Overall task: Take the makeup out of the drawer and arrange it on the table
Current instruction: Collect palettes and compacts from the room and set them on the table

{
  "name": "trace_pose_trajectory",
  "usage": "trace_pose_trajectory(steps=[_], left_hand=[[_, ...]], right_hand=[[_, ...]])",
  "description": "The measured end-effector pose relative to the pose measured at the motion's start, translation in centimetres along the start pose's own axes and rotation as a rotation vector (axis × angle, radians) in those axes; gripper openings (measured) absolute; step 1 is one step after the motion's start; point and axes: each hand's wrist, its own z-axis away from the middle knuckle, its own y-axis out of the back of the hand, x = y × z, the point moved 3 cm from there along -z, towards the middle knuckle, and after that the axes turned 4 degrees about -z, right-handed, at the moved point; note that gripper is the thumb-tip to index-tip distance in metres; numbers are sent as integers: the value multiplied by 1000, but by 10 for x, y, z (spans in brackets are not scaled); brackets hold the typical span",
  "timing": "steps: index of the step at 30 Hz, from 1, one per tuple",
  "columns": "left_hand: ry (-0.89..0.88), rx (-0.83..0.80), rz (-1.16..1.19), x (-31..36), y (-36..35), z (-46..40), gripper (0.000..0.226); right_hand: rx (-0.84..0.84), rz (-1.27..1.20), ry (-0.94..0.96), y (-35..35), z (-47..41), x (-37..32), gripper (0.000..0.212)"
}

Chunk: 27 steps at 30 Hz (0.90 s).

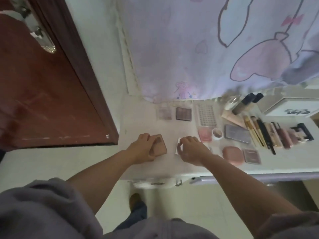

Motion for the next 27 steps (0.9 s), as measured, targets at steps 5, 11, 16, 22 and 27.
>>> trace_pose_trajectory(steps=[5,11,16,22,27], left_hand=[[-118,-61,-116,-15,10,-50,76],[-161,-68,-62,-31,-1,-62,87],[113,110,426,-34,-5,-46,81],[549,204,1112,-38,-7,-38,40],[635,104,1716,-40,8,-35,36]], right_hand=[[20,16,-38,7,-39,9,27],[-139,211,75,14,-67,9,43],[-72,187,326,11,-74,-31,60],[-175,202,476,-11,-87,-59,68],[-116,-108,407,15,-83,-62,75]])
